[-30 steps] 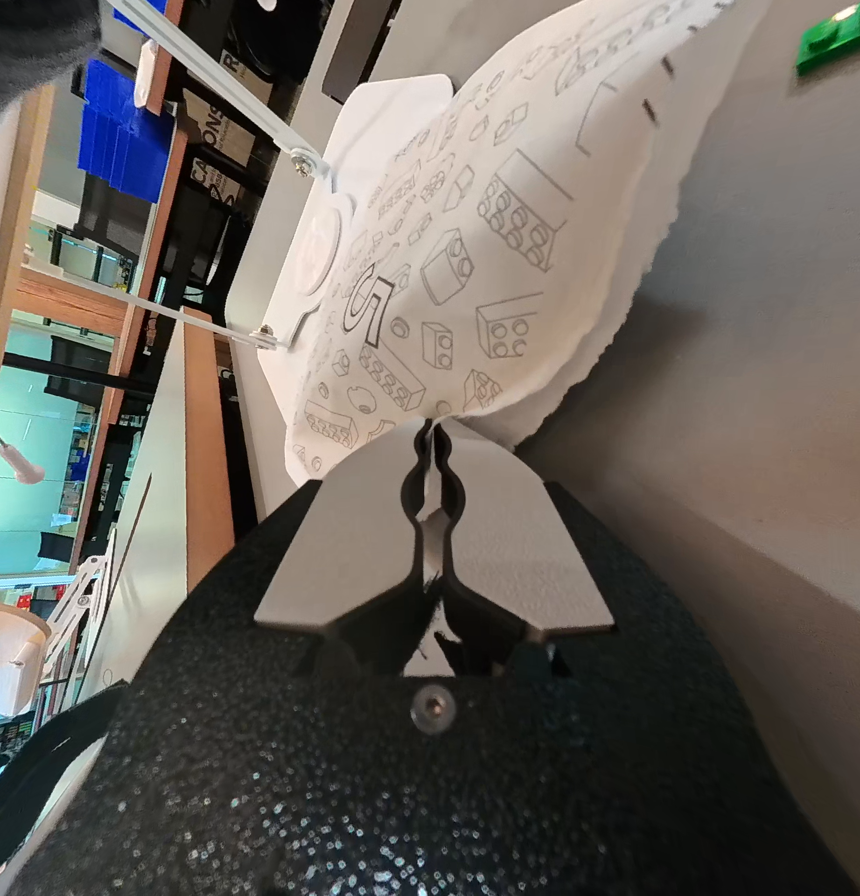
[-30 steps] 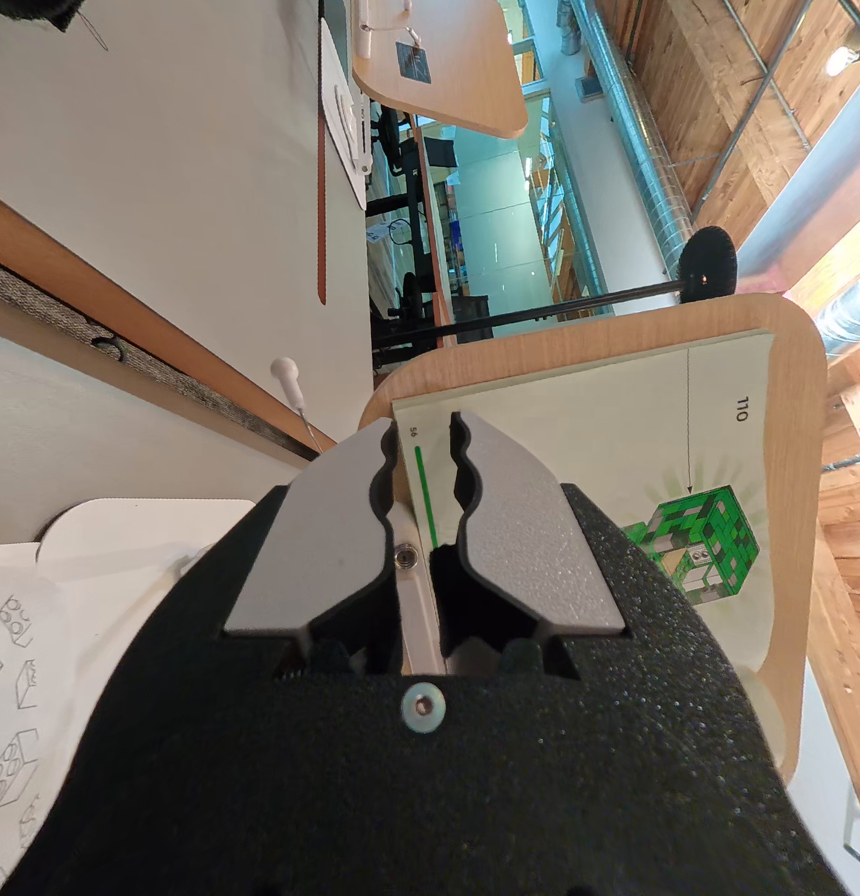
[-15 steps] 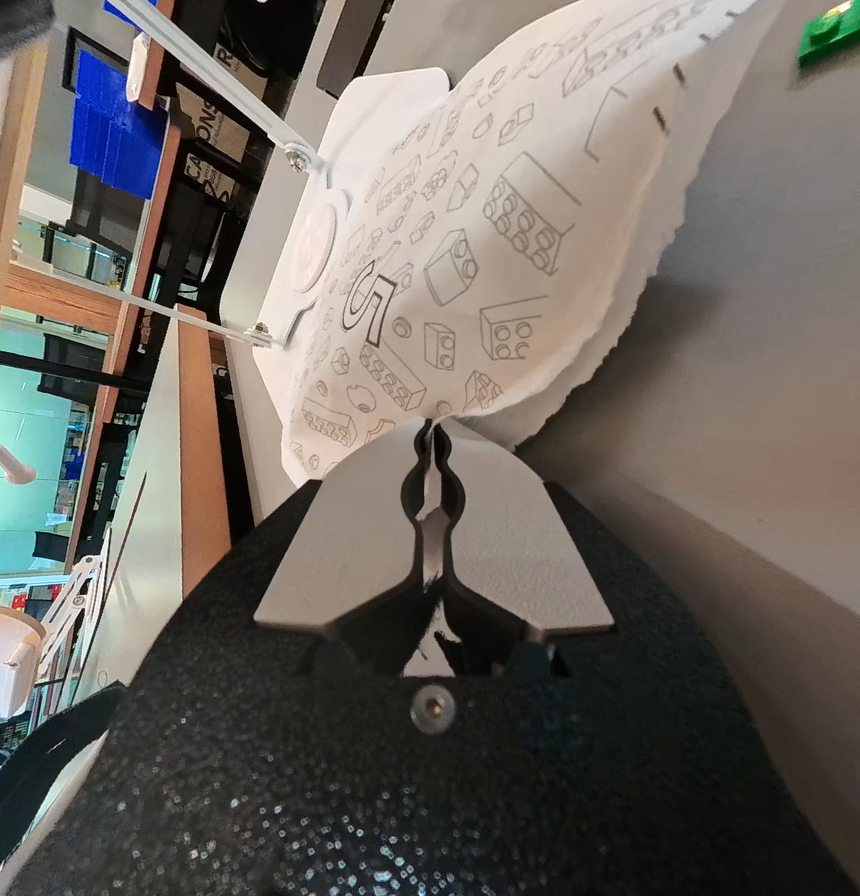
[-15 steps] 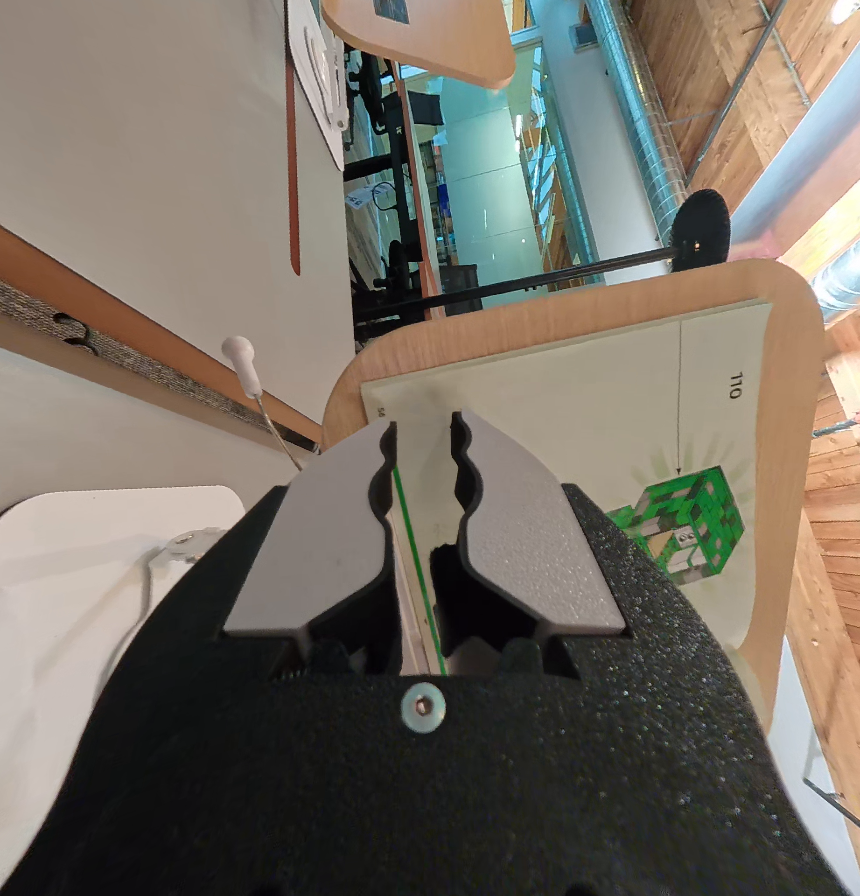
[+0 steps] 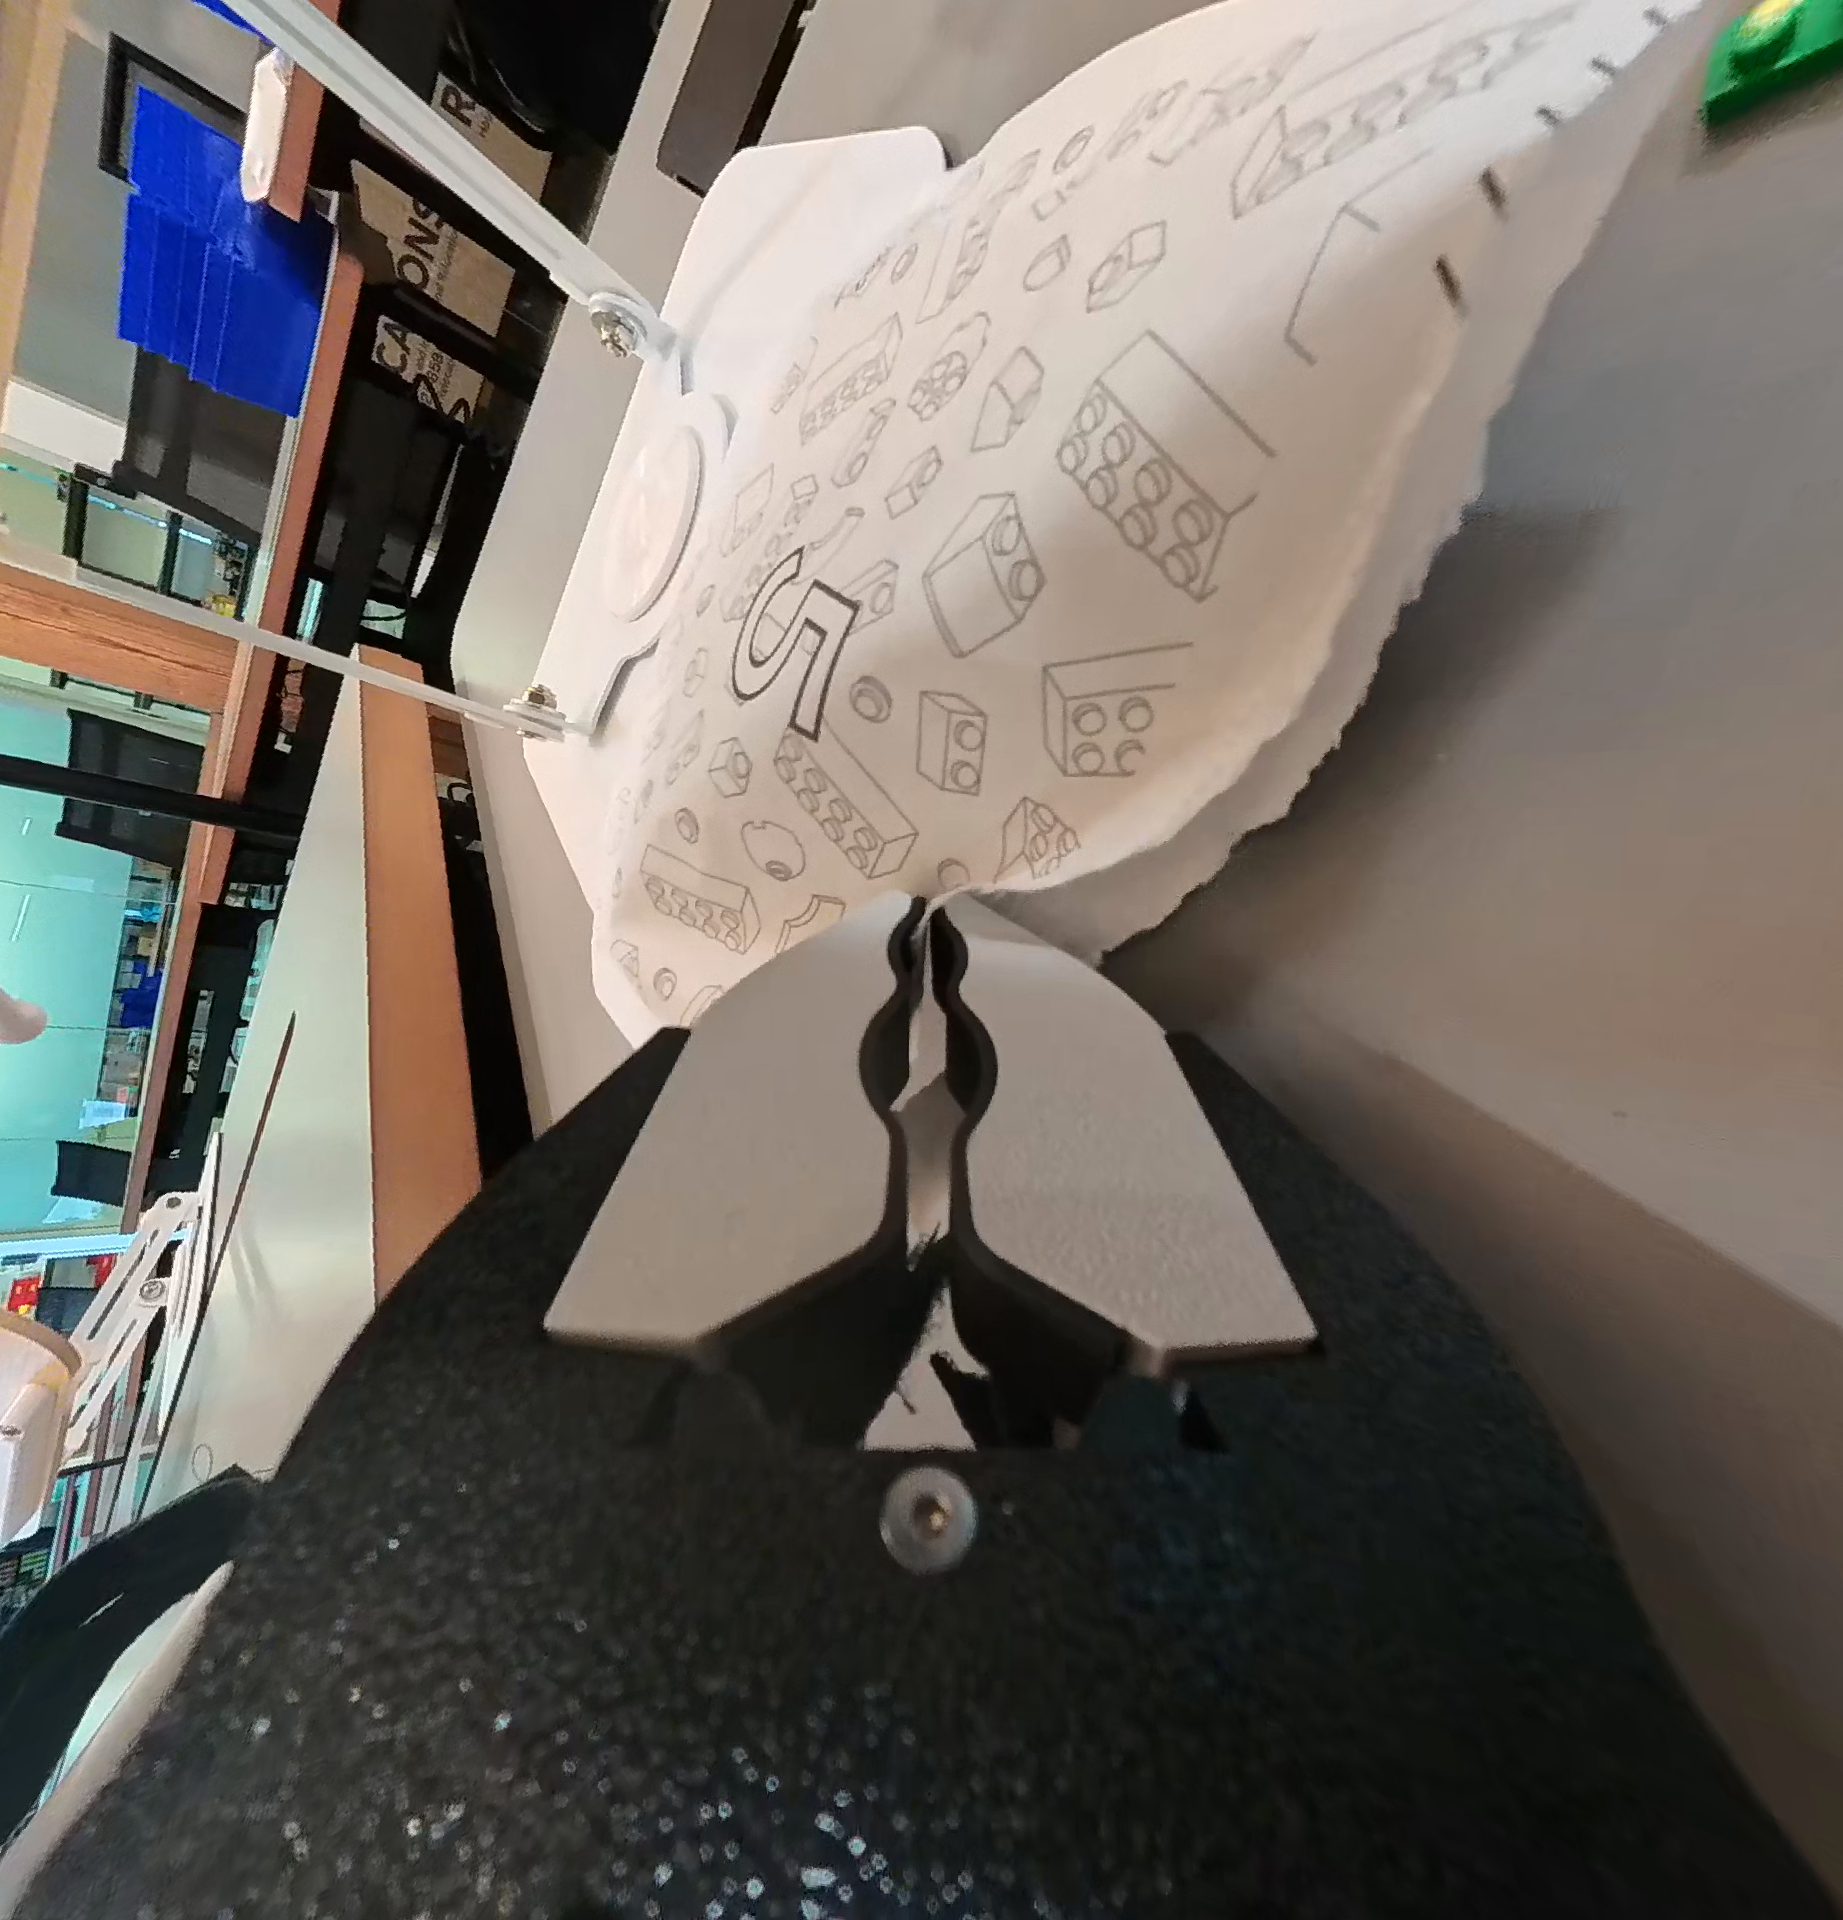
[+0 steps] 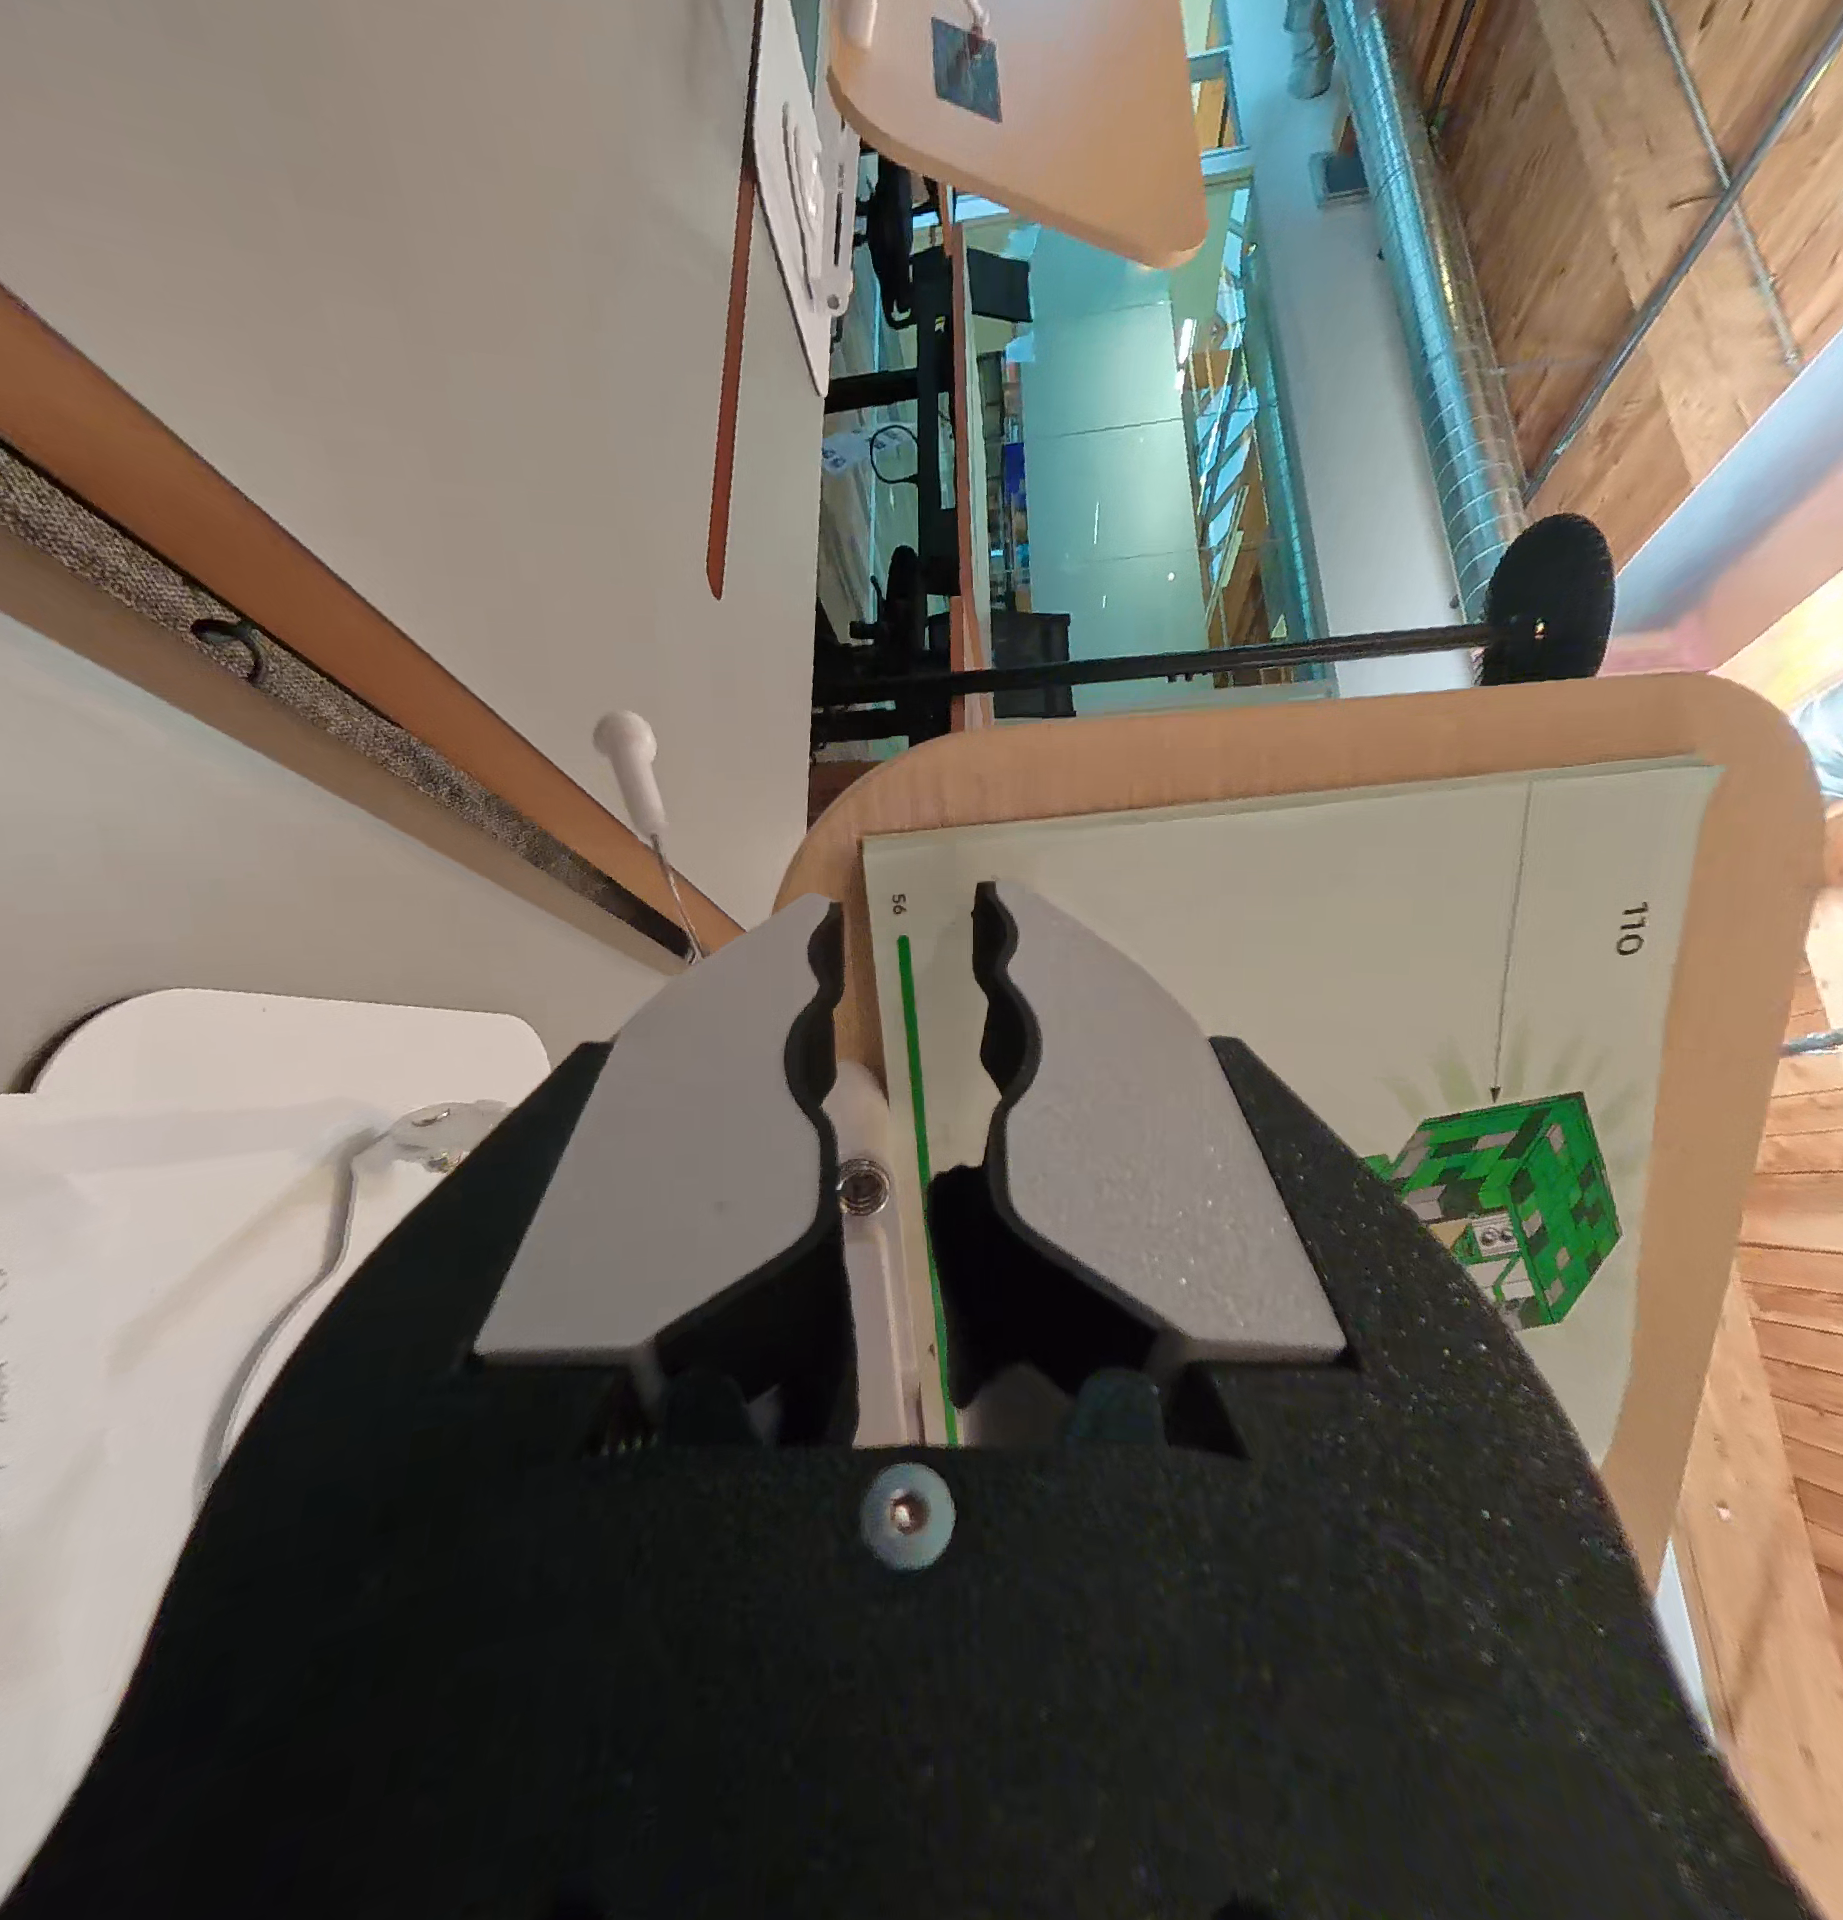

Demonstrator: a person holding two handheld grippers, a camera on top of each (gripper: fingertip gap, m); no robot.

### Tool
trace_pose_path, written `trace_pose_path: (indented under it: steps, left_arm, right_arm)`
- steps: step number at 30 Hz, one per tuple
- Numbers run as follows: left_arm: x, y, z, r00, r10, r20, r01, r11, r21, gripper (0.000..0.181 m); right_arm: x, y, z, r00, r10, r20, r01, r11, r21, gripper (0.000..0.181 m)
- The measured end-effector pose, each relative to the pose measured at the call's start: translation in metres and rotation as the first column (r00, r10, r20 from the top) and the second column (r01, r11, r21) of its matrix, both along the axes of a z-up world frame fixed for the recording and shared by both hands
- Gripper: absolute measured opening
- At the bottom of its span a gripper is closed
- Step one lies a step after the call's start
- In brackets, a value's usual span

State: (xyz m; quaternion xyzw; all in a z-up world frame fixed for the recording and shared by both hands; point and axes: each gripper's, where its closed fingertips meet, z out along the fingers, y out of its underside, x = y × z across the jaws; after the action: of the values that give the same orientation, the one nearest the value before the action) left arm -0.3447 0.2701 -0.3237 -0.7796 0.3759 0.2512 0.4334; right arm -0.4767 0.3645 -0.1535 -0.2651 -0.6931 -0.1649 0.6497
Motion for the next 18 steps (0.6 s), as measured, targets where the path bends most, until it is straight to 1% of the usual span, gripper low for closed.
trace_pose_path:
  steps: [14,16,18]
  left_arm:
    - [-0.0002,-0.0001,-0.0027,1.000,0.003,0.004,-0.003,1.000,-0.017,0.000]
    - [-0.0002,-0.0001,-0.0032,1.000,0.004,0.003,-0.004,1.000,-0.019,0.000]
    - [-0.0002,-0.0001,-0.0034,1.000,0.004,0.004,-0.004,1.000,-0.020,0.000]
  right_arm:
    - [0.0019,0.0011,0.0039,1.000,-0.014,-0.008,0.014,1.000,-0.014,0.021]
    - [0.0030,0.0006,0.0040,1.000,-0.013,-0.017,0.013,1.000,-0.021,0.015]
    - [0.0044,0.0004,0.0048,0.999,-0.012,-0.031,0.011,1.000,-0.018,0.004]
